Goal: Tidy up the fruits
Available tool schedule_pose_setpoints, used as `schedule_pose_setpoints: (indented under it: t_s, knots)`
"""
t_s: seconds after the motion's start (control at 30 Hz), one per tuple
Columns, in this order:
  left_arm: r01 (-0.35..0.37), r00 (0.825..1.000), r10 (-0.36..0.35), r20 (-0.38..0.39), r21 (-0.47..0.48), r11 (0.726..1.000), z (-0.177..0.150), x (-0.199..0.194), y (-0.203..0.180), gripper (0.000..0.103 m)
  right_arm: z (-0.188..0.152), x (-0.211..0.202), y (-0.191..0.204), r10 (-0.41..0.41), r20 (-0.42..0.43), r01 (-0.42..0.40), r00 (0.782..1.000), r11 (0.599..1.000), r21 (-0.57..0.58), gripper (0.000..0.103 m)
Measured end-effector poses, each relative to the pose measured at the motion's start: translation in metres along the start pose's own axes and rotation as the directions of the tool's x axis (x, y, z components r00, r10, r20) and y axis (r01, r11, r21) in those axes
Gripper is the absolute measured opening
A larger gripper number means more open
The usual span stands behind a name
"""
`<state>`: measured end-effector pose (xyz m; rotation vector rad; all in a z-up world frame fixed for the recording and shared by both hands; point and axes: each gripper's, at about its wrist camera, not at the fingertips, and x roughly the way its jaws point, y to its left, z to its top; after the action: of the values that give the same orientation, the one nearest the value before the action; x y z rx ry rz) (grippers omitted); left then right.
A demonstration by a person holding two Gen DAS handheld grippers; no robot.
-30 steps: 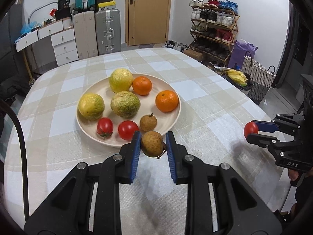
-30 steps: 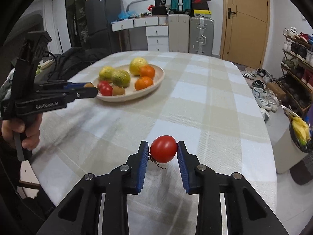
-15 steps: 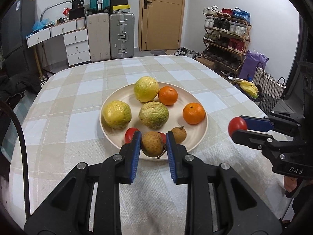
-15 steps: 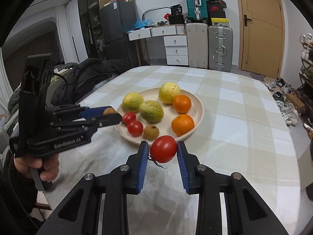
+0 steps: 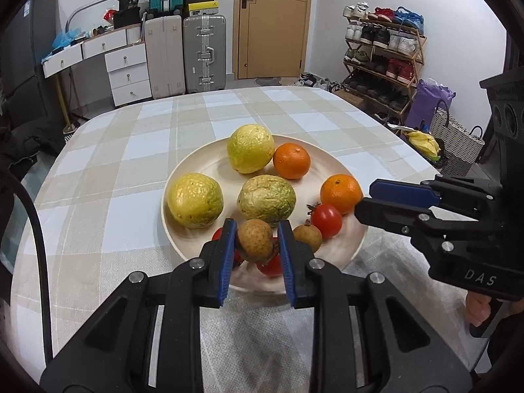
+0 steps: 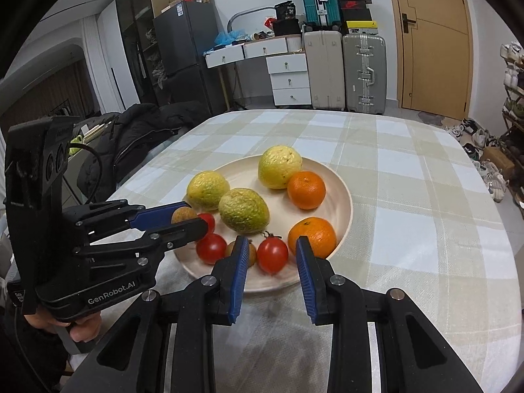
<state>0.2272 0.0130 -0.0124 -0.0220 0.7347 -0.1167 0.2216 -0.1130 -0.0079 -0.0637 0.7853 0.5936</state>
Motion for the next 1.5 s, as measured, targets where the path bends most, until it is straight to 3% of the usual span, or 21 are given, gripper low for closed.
schedule_pose_setpoints:
  t_s: [0.37, 0.53, 0.63, 0.67, 0.7, 0.83, 0.9, 0.97, 1.07, 1.5]
  knots:
    - [-0.001, 1.0, 0.001, -0.018, 0.009, 1.0, 0.007, 0.024, 0.001, 0.023, -0.003, 0.002, -0.001, -0.01, 0.0, 0.01, 1.0, 1.0, -0.017, 0.031]
    - [-0.043, 0.999, 0.044, -0.007, 0.056, 0.997, 0.003, 0.021, -0.007, 0.027, -0.007, 0.001, 0.001, -0.017, 0.001, 0.017, 1.0, 1.0, -0.026, 0.031]
    - [-0.061, 0.998, 0.06, 0.018, 0.061, 0.996, -0.002, 0.01, -0.009, 0.06, -0.01, -0.004, 0.001, -0.03, 0.013, 0.03, 0.999, 0.999, -0.033, 0.033]
    - [-0.059, 0.998, 0.057, 0.037, 0.053, 0.997, -0.004, 0.005, -0.009, 0.077, -0.011, -0.006, 0.001, -0.039, 0.017, 0.039, 0.999, 0.999, -0.035, 0.037]
    - [-0.057, 0.997, 0.054, 0.058, 0.046, 0.997, -0.005, -0.002, -0.009, 0.086, -0.013, -0.008, 0.0, -0.045, 0.023, 0.046, 0.999, 0.998, -0.033, 0.044]
    - [-0.047, 0.992, 0.044, 0.122, 0.021, 0.999, -0.012, -0.025, -0.004, 0.091, -0.018, -0.017, -0.003, -0.065, 0.053, 0.067, 0.996, 0.997, -0.029, 0.064]
    - [-0.047, 0.986, 0.046, 0.158, 0.002, 0.999, -0.016, -0.037, -0.001, 0.103, -0.02, -0.021, -0.005, -0.074, 0.069, 0.076, 0.995, 0.997, -0.025, 0.084]
    - [-0.047, 0.98, 0.05, 0.192, -0.016, 0.999, -0.019, -0.047, 0.003, 0.102, -0.023, -0.026, -0.007, -0.062, 0.092, 0.062, 0.994, 0.998, -0.002, 0.097]
    - [-0.059, 0.974, 0.065, 0.215, -0.034, 0.998, -0.023, -0.059, 0.007, 0.102, -0.025, -0.035, -0.009, -0.045, 0.136, 0.044, 0.99, 0.999, 0.01, 0.103]
    - [-0.061, 0.95, 0.076, 0.302, -0.058, 0.996, -0.037, -0.084, 0.012, 0.102, -0.03, -0.054, -0.001, 0.013, 0.267, -0.008, 0.964, 1.0, -0.02, 0.103]
